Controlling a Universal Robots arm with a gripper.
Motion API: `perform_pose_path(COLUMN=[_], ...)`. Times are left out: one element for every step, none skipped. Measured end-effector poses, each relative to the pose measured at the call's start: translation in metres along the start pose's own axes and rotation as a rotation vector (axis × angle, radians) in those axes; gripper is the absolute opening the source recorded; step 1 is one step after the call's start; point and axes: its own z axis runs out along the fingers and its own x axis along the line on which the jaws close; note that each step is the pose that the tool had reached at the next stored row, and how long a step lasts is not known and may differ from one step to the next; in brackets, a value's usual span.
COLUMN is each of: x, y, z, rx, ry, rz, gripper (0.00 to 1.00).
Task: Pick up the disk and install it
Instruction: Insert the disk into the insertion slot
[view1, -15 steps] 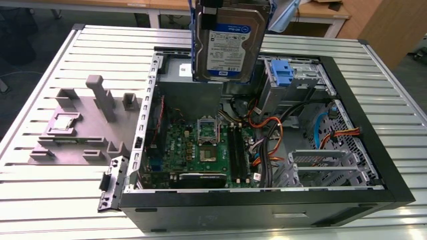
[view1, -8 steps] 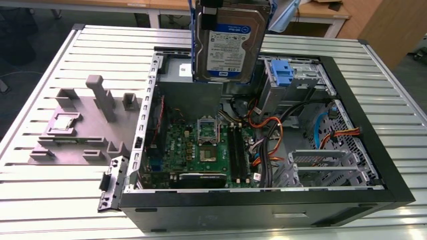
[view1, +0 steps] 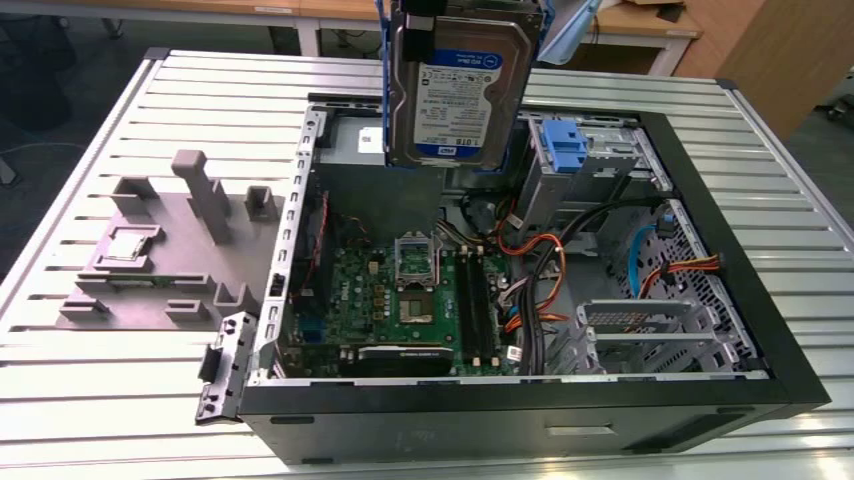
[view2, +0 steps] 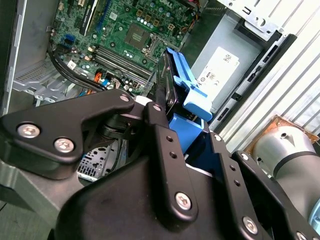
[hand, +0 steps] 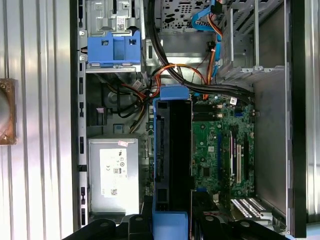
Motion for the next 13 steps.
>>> perform_pose_path(x=[-0.0001, -0.0004, -0.0008, -0.0013, -0.0018, -0.0025, -0.0032, -0.0041, -0.0051, -0.0062, -0.0075, -0.009, -0.0105], y=[0.0, 0.0, 0.0, 0.0001, 0.0001, 0.0001, 0.0002, 0.0002, 0.0003, 0.0003, 0.0004, 0.0004, 0.0005], z=[0.0, 0.0, 0.0, 0.0, 0.0, 0.0, 0.0, 0.0001, 0.0001, 0.0001, 0.0002, 0.0002, 0.0003], rx=[0.0, 0.0, 0.0, 0.0, 0.0, -0.0001, -0.0001, -0.0002, -0.0003, -0.0003, -0.0005, -0.0007, -0.0009], ry=[-0.0001, -0.0001, -0.0003, -0.0006, -0.0012, -0.0019, -0.0031, -0.0041, -0.0056, -0.0074, -0.0102, -0.0139, -0.0174], rz=[0.0, 0.0, 0.0, 0.0, 0.0, 0.0, 0.0, 0.0, 0.0, 0.0, 0.0, 0.0, 0.0], gripper=[0.37, 0.37, 0.37, 0.37, 0.37, 0.37, 0.37, 0.37, 0.37, 0.37, 0.37, 0.37, 0.37])
